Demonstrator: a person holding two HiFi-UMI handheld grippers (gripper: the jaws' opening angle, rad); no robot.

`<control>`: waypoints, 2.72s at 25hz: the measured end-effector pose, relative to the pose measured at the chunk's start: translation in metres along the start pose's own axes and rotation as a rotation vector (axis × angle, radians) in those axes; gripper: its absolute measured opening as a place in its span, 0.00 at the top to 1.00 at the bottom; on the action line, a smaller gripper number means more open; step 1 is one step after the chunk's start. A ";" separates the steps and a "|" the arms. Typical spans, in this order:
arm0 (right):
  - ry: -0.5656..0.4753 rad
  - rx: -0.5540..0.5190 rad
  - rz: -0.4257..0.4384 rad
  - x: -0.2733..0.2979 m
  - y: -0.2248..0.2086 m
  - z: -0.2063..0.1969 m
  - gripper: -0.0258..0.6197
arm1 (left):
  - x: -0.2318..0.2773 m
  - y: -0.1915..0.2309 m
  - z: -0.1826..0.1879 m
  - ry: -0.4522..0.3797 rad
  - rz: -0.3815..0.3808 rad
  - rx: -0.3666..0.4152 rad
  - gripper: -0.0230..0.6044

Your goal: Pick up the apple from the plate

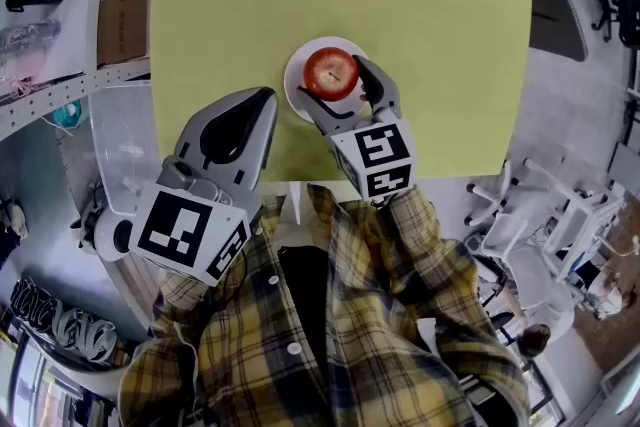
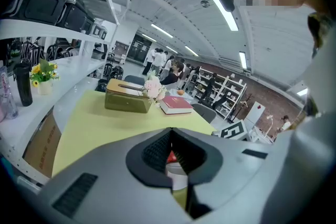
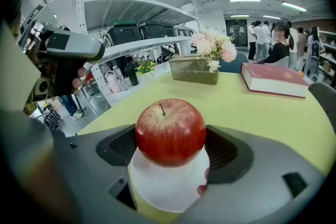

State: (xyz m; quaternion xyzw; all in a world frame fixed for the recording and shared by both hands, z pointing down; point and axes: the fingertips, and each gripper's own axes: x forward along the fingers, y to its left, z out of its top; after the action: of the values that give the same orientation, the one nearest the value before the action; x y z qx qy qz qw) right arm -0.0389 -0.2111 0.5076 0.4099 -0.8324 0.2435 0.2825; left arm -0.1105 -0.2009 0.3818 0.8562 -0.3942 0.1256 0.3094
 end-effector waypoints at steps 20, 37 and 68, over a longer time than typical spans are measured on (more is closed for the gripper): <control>-0.109 -0.059 -0.020 -0.081 0.015 0.072 0.36 | -0.021 -0.047 0.061 -0.089 -0.059 0.112 0.96; -0.194 -0.080 0.049 -0.151 0.038 0.114 0.36 | -0.046 -0.048 0.111 -0.181 -0.050 0.164 0.96; -0.176 -0.078 0.044 -0.162 0.036 0.100 0.36 | -0.053 -0.038 0.128 -0.189 -0.065 0.214 0.96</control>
State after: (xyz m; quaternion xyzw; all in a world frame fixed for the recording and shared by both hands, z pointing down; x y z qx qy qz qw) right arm -0.0136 -0.1673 0.3206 0.4002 -0.8715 0.1803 0.2187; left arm -0.1210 -0.2312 0.2414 0.9046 -0.3780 0.0756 0.1819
